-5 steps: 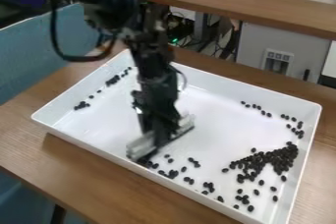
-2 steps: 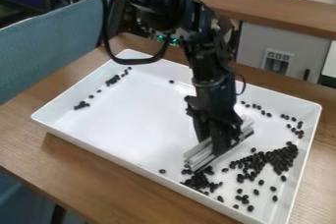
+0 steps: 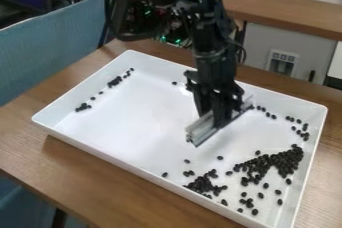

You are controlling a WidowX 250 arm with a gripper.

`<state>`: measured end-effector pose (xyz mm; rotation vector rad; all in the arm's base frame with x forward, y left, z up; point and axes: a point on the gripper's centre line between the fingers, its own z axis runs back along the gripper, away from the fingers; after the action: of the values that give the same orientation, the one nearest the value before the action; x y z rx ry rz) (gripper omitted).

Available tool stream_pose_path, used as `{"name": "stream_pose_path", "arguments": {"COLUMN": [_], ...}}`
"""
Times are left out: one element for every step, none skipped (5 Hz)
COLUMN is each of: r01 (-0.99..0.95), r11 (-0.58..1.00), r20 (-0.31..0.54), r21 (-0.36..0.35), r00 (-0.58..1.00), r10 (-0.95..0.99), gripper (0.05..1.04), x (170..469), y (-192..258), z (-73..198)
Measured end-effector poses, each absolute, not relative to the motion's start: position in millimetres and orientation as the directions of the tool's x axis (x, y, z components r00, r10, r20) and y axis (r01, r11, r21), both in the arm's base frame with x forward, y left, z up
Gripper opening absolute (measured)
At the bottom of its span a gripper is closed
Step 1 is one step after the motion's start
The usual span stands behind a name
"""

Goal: Sweep into pile

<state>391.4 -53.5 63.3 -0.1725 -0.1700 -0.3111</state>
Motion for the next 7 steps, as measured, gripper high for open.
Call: {"name": "stream_pose_path", "arguments": {"r01": [0.310, 0.307, 0.316, 0.328, 0.321, 0.261, 0.155], "r11": [0.936, 0.928, 0.926, 0.926, 0.931, 0.964, 0.988], "r20": [0.117, 0.103, 0.100, 0.104, 0.042, 0.073, -0.010], "r21": [-0.167, -0.210, -0.207, -0.186, -0.176, -0.044, -0.021], "r00": [0.949, 0.951, 0.948, 0.944, 0.947, 0.963, 0.988], "r10": [-0.294, -0.291, -0.302, -0.313, -0.319, -0.258, -0.155], "gripper": [0.373, 0.374, 0.421, 0.726, 0.978, 1.001, 1.000], "x": [409, 423, 425, 420, 413, 414, 393], "y": [-43, -44, -44, -46, -38, -2, 41], "z": [32, 25, 24, 19, 27, 70, 71]}}
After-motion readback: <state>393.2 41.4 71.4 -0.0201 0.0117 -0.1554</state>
